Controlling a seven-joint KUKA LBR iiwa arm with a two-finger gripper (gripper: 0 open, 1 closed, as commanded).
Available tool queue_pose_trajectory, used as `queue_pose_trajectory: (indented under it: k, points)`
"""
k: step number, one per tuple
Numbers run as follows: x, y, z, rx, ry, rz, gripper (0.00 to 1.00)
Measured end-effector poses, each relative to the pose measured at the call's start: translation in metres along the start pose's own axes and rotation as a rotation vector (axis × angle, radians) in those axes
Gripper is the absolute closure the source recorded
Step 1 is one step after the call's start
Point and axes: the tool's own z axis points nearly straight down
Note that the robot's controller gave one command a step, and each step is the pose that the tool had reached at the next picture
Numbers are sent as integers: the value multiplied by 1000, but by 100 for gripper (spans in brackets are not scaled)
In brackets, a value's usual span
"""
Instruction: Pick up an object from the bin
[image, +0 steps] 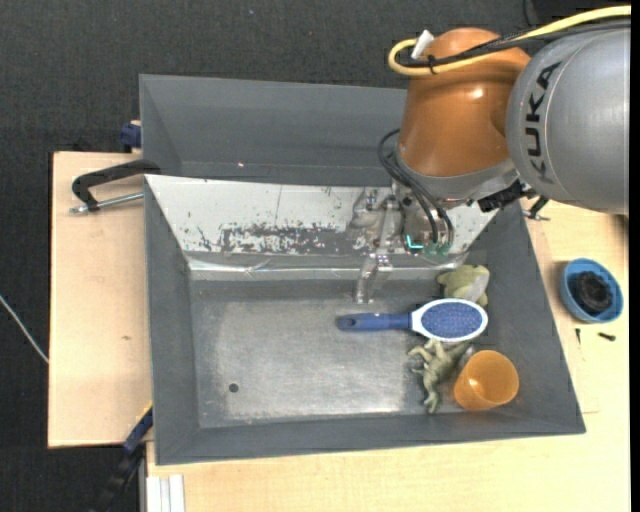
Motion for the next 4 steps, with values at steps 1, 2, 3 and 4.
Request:
queue_pose_trajectory:
  k: [1, 2, 3, 4]
  points:
    - [33, -36, 127, 1, 1, -170, 0]
    - [29, -34, 122, 0, -13, -170, 100]
    - [30, -35, 122, 0, -11, -170, 0]
    - [30, -34, 122, 0, -12, -170, 100]
